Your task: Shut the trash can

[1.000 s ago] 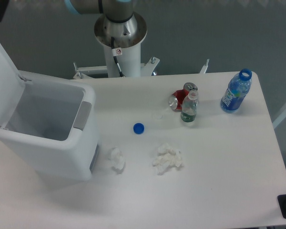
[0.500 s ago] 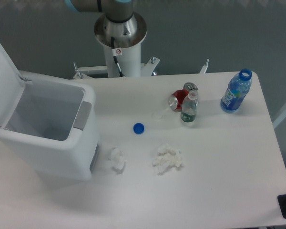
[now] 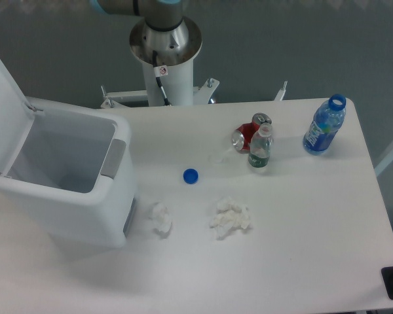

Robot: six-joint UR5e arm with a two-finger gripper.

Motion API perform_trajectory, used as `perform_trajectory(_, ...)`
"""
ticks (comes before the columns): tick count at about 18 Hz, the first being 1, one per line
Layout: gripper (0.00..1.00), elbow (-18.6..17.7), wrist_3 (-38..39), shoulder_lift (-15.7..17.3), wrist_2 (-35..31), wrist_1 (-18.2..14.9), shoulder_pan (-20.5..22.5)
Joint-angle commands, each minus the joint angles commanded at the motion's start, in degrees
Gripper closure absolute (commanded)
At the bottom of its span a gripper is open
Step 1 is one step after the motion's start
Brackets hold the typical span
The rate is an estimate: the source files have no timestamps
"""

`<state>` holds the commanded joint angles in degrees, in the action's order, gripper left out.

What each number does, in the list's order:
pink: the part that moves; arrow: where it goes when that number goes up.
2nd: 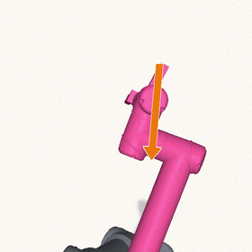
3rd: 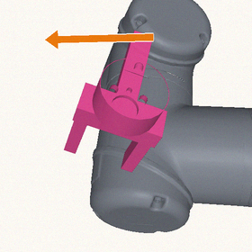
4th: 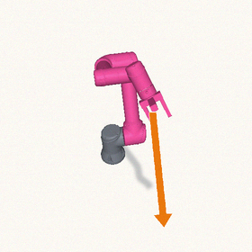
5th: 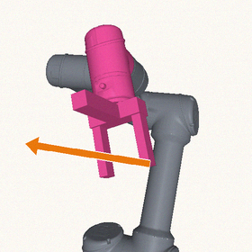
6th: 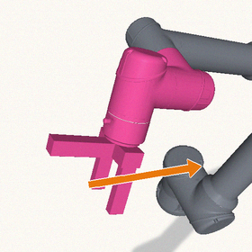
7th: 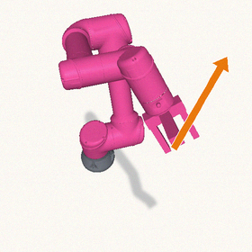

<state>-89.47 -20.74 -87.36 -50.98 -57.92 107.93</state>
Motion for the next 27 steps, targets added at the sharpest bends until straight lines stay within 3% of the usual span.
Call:
perform_trajectory(10, 0.00, -1.49, -0.09, 0.08, -0.79, -0.09, 0.09)
perform_trajectory(27, 0.00, -2.02, -0.09, 0.00, -12.48, -0.44, 2.98)
